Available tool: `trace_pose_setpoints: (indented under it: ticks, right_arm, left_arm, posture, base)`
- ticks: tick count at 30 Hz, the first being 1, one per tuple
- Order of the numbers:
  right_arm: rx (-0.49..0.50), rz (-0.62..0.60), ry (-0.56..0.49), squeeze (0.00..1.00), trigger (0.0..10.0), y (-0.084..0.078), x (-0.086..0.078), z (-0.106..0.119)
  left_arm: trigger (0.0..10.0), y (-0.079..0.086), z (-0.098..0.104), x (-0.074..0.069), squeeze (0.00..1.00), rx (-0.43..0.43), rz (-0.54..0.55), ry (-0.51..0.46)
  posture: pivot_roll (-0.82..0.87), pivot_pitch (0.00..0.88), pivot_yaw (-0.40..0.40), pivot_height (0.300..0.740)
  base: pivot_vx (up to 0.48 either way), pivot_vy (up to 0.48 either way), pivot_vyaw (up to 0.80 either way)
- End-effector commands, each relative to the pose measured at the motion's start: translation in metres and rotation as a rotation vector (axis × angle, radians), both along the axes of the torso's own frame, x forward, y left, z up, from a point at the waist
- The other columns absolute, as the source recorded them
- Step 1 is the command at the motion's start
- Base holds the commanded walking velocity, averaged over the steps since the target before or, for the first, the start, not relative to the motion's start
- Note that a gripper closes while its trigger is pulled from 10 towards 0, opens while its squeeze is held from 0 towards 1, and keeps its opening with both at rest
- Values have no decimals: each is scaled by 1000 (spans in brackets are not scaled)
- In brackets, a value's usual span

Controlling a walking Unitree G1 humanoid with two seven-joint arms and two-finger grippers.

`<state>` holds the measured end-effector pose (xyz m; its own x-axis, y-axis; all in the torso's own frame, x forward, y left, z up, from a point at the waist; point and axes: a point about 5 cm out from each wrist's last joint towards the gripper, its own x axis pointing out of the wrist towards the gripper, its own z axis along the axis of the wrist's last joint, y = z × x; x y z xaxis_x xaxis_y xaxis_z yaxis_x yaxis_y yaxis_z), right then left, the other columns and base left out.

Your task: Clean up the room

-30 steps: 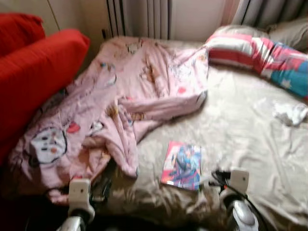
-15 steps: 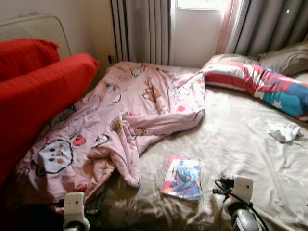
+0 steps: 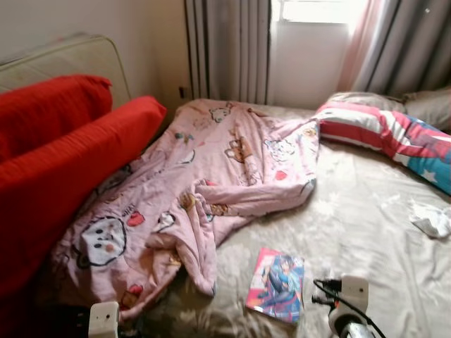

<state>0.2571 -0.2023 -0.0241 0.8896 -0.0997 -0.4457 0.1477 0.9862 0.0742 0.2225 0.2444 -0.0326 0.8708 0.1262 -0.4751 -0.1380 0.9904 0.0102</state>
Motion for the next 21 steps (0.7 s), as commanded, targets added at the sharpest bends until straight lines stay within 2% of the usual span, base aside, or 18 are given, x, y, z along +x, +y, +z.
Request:
trace_pose_setpoints:
  ticks: [1, 2, 3, 5, 7, 10, 14, 21]
  right_arm:
    - [-8, 7, 102, 0, 10000, 0, -13, -13]
    - [-8, 7, 102, 0, 10000, 0, -13, -13]
    - [-12, 30, 168, 0, 10000, 3, -21, -22]
    - [-16, 39, 189, 0, 10000, 5, -23, -24]
    - [-37, 44, 284, 0, 10000, 4, -38, -36]
    - [-41, 31, 372, 0, 10000, 4, -52, -46]
    - [-46, 30, 419, 0, 10000, 4, -61, -51]
    - [-51, 52, 431, 0, 10000, 7, -61, -52]
  left_arm:
    - [10000, 0, -10, -8, 0, 9, -12, 85]
    - [10000, 0, -10, -8, 0, 9, -12, 85]
    - [10000, -1, -16, -14, 0, 7, -9, 136]
    - [10000, -1, -18, -16, 0, 7, -8, 155]
    - [10000, -4, -29, -29, 0, 3, -10, 251]
    - [10000, -7, -36, -38, 0, 5, -7, 312]
    - [10000, -11, -38, -38, 0, -5, -3, 319]
    - [10000, -16, -39, -36, 0, -21, -17, 326]
  posture:
    - [54, 0, -18, 740]
    - [54, 0, -18, 740]
    - [49, 0, -18, 740]
    - [46, 0, -18, 740]
    - [52, 0, -17, 740]
    - [41, 0, -16, 740]
    - [49, 0, -23, 740]
    - [41, 0, -21, 740]
  base:
    - [0, 0, 0]
    - [0, 0, 0]
    - [0, 0, 0]
    - [0, 0, 0]
    - [0, 0, 0]
    - [0, 0, 0]
    - [0, 0, 0]
    - [0, 0, 0]
